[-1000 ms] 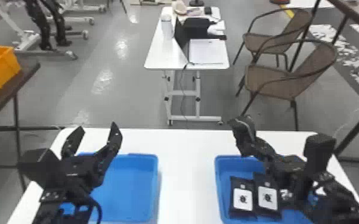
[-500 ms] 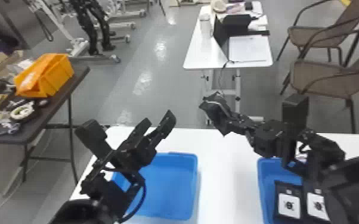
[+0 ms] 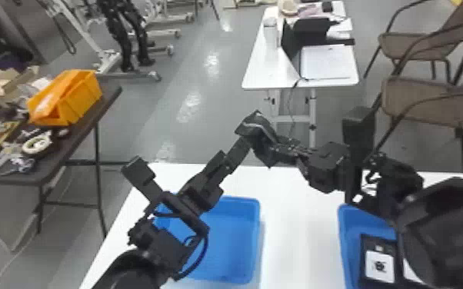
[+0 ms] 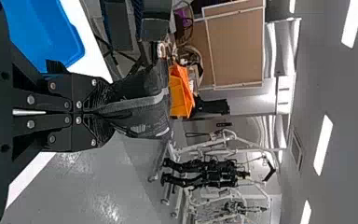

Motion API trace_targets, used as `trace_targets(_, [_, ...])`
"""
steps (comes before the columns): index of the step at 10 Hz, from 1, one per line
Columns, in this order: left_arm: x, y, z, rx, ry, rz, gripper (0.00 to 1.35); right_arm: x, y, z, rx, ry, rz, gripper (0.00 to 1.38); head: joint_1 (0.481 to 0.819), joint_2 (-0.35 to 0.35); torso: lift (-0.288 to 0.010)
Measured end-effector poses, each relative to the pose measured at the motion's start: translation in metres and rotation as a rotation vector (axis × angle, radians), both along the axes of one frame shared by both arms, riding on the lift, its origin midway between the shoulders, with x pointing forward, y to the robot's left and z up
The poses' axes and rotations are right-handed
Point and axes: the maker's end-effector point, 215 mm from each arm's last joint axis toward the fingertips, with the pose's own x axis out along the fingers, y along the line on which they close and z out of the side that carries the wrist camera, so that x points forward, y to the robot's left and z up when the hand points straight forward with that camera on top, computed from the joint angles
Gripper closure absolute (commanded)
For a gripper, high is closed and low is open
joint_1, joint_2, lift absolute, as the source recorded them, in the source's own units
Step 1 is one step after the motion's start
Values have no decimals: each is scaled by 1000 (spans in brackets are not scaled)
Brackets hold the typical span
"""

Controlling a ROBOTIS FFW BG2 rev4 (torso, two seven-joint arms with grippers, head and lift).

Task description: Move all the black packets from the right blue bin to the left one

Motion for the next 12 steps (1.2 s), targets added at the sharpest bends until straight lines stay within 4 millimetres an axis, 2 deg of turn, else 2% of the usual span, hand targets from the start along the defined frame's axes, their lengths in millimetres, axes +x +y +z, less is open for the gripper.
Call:
trace_targets(4, [13,-18,10,41,-52,-33,282,-3,24,8,29,9,42,1268,693,251,0])
trace_targets(7, [19,-10,8,123,-87,-4,283,-6,34,5,46,35,63,1268,691,266,0])
trace_targets(8, [21,-5,8,168,-99,14,334,-7,36,4,50,42,68,1268,691,272,0])
trace_targets(10, [22,-5,-3,196,-65,1,693,-6,36,3,53,50,69,1268,695,276,0])
trace_targets(11, [23,-9,-7,202,-47,-20,1317,-6,37,2,53,53,71,1268,695,272,0])
trace_targets(12, [24,-12,-9,221,-40,-31,1256,-7,39,1,52,57,75,1268,695,271,0])
